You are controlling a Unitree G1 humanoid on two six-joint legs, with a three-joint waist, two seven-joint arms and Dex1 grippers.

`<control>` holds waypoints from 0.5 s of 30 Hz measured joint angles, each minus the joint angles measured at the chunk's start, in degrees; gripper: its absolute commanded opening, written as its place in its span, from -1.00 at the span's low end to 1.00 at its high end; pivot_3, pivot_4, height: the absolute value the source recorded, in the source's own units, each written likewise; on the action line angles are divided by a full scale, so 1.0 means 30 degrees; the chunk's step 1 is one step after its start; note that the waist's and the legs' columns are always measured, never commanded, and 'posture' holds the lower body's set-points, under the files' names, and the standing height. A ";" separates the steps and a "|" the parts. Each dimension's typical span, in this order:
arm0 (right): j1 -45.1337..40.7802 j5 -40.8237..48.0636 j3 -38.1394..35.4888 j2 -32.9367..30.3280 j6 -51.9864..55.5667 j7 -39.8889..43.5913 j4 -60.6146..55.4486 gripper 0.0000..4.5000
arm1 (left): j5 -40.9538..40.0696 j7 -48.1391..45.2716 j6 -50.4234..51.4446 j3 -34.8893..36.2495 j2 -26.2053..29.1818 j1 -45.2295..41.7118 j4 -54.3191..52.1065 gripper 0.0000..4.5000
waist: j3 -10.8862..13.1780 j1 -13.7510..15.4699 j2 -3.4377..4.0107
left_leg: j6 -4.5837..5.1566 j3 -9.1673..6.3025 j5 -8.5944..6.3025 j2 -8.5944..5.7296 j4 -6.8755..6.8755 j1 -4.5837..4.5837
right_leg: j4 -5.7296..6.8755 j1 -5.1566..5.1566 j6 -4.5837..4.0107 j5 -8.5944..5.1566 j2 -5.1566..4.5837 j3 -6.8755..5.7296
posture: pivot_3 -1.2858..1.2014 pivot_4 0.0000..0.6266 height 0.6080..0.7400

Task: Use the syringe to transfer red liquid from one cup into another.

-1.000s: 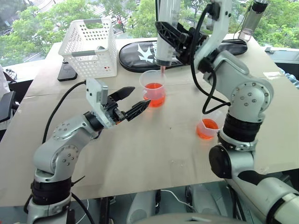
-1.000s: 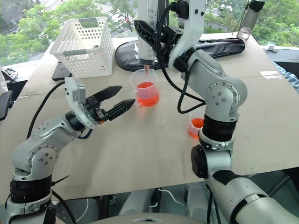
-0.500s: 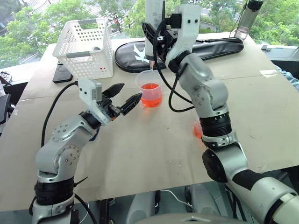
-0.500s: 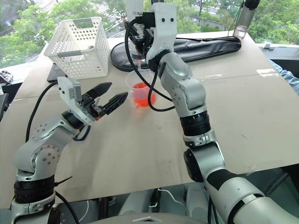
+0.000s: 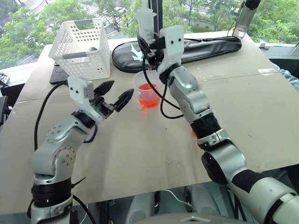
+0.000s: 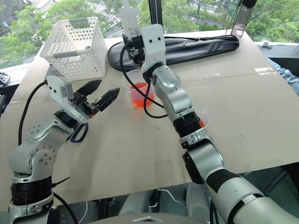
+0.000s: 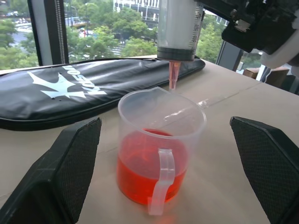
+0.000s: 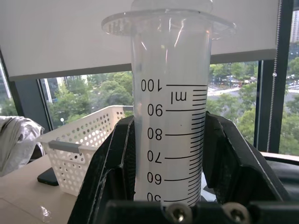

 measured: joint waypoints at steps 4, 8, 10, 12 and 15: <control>0.0324 -0.0001 0.0738 -0.0011 -0.0082 0.0267 0.0177 -0.33 | 0.0144 0.0360 -0.0017 0.0050 -0.0047 -0.0245 0.0020 1.00 | -0.0001 0.0005 -0.0002 | -0.0001 -0.0001 0.0001 0.0000 0.0001 0.0000 | 0.0003 0.0000 0.0000 0.0000 0.0000 -0.0001 | 0.03 -0.52 0.75; 0.0725 -0.0004 0.1198 -0.0063 -0.0242 0.0296 0.0528 -0.33 | 0.0161 0.0686 -0.0019 0.0133 -0.0044 -0.0891 0.0377 1.00 | -0.0002 0.0013 -0.0005 | -0.0003 -0.0001 0.0002 -0.0001 0.0002 0.0000 | 0.0003 0.0001 0.0000 0.0001 0.0000 -0.0001 | 0.03 -0.52 0.75; 0.0877 -0.0004 0.1200 -0.0086 -0.0323 0.0279 0.0686 -0.33 | 0.0189 0.0783 -0.0024 0.0144 -0.0041 -0.1083 0.0525 1.00 | -0.0002 0.0011 -0.0005 | -0.0003 -0.0001 0.0002 -0.0001 0.0001 0.0000 | 0.0003 0.0000 0.0000 0.0000 0.0000 -0.0001 | 0.03 -0.52 0.75; 0.0889 -0.0005 0.1191 -0.0091 -0.0377 0.0262 0.1018 -0.33 | 0.0298 0.0835 -0.0126 0.0196 -0.0038 -0.1223 0.0739 1.00 | -0.0003 0.0007 -0.0005 | -0.0005 -0.0002 0.0003 -0.0001 0.0001 0.0001 | 0.0004 0.0000 -0.0001 0.0000 0.0001 -0.0002 | 0.03 -0.52 0.75; 0.0895 0.0005 0.1132 -0.0094 -0.0388 0.0242 0.1653 -0.34 | 0.0523 0.1004 -0.0287 0.0386 -0.0014 -0.1818 0.1302 1.00 | -0.0002 0.0004 -0.0006 | -0.0012 -0.0004 0.0008 0.0000 0.0001 0.0002 | 0.0007 -0.0001 -0.0001 0.0001 0.0006 -0.0004 | 0.03 -0.52 0.75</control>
